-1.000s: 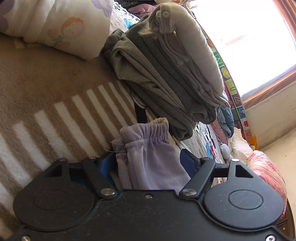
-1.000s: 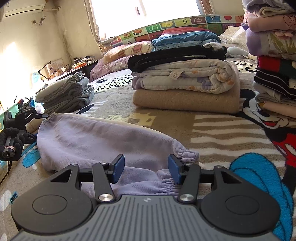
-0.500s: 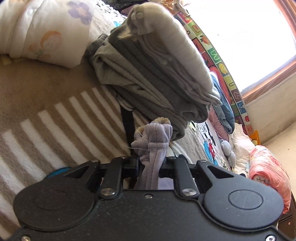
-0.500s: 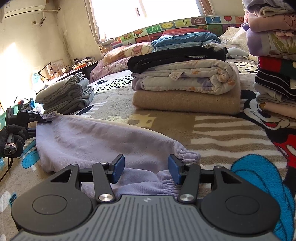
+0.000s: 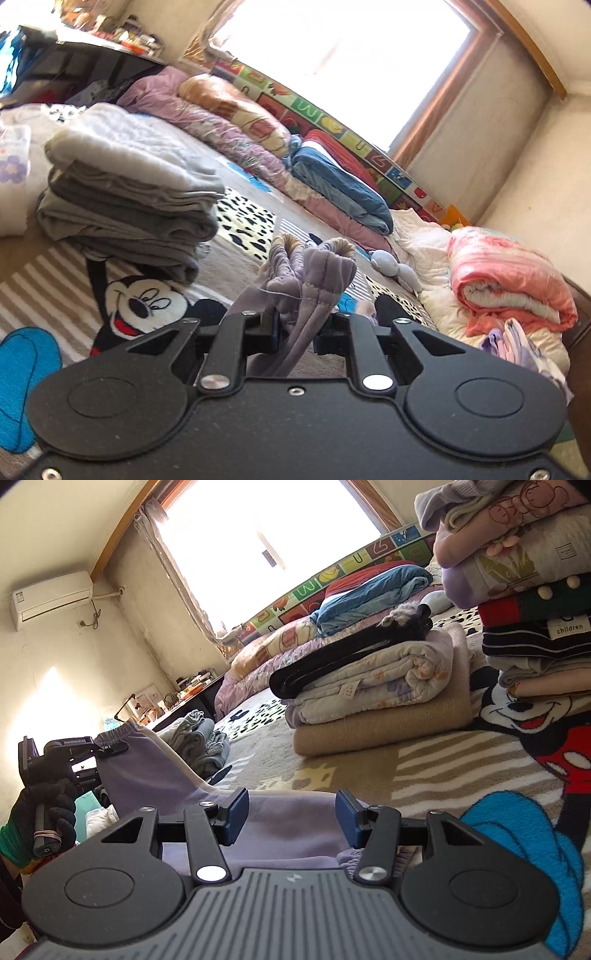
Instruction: Fold clothes
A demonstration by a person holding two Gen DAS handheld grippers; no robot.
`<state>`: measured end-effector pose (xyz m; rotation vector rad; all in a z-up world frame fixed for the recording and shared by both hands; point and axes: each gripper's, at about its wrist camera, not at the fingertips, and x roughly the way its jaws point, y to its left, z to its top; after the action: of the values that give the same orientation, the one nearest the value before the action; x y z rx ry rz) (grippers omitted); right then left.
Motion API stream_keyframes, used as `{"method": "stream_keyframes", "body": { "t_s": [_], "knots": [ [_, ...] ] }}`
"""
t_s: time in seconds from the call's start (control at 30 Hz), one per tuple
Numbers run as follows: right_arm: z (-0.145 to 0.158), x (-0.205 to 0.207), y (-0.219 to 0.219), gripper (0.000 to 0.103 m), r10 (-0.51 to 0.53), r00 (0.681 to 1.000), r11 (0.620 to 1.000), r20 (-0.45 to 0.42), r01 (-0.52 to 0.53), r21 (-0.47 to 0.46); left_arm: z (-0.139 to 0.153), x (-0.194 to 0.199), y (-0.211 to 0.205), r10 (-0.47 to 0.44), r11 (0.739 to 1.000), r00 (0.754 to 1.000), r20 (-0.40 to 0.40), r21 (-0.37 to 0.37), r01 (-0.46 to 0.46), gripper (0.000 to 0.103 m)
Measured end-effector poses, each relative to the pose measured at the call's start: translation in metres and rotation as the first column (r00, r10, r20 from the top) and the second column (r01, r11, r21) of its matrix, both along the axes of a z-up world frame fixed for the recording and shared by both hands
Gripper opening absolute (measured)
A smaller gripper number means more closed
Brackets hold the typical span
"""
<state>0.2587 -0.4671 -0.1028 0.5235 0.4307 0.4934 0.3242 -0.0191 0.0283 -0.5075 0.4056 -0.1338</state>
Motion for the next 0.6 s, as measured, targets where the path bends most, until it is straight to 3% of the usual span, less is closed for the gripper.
{"method": "stream_keyframes", "body": {
  "t_s": [0.17, 0.37, 0.6],
  "knots": [
    [-0.003, -0.015, -0.03, 0.053, -0.053, 0.999, 0.998, -0.011, 0.053, 0.041, -0.001, -0.014, -0.065, -0.058, 0.992, 0.998, 0.026, 0.116, 0.054, 0.013],
    [-0.011, -0.03, -0.063, 0.058, -0.111, 0.993, 0.989, -0.04, 0.114, 0.091, -0.016, -0.027, -0.138, -0.125, 0.962, 0.991, 0.036, 0.249, 0.112, 0.013],
    [-0.016, -0.037, -0.078, 0.058, -0.132, 0.989, 0.986, -0.068, 0.138, 0.098, -0.047, -0.045, -0.215, -0.183, 0.875, 0.982, 0.044, 0.463, 0.143, 0.013]
  ]
}}
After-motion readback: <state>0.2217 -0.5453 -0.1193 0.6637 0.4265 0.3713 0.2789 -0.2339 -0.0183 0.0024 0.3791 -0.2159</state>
